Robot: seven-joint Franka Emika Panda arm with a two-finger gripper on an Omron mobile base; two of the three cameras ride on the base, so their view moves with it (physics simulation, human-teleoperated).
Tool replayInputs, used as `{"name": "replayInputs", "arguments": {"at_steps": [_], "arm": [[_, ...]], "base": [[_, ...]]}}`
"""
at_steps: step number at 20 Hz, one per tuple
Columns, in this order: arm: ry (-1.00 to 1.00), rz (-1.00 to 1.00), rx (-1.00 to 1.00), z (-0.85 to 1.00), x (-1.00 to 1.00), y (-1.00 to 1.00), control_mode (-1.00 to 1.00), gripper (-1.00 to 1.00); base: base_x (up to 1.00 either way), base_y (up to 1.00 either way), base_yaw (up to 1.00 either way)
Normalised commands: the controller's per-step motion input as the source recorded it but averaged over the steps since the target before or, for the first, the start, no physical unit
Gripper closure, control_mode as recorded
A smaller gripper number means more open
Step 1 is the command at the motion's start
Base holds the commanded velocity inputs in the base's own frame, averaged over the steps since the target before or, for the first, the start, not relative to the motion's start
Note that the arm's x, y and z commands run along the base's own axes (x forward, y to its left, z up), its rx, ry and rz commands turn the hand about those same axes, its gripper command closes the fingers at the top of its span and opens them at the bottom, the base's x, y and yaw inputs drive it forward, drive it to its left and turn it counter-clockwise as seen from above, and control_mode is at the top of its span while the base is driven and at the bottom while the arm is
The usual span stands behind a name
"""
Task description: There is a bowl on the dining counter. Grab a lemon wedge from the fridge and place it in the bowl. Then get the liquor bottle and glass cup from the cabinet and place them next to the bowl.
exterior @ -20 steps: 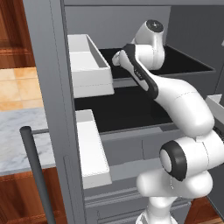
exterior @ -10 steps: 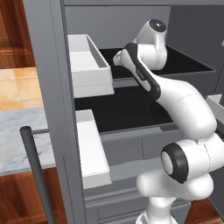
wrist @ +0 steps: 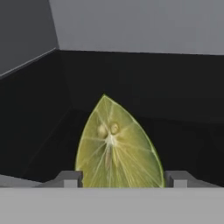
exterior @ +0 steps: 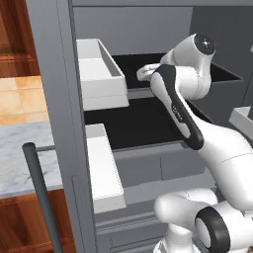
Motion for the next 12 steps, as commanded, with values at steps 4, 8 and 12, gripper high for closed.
{"name": "replayInputs", "arguments": {"at_steps": [4,8,12], "arm": [[0.00,0.00,0.06,0.51,-1.00,-0.15,-1.00,1.00],[0.00,0.00,0.06,0.54,-1.00,-0.10,-1.00,1.00],[0.00,0.00,0.05,0.51,-1.00,-0.10,-1.00,1.00]], "base": [[0.00,0.00,0.00],[0.00,0.00,0.00],[0.00,0.00,0.00]]}}
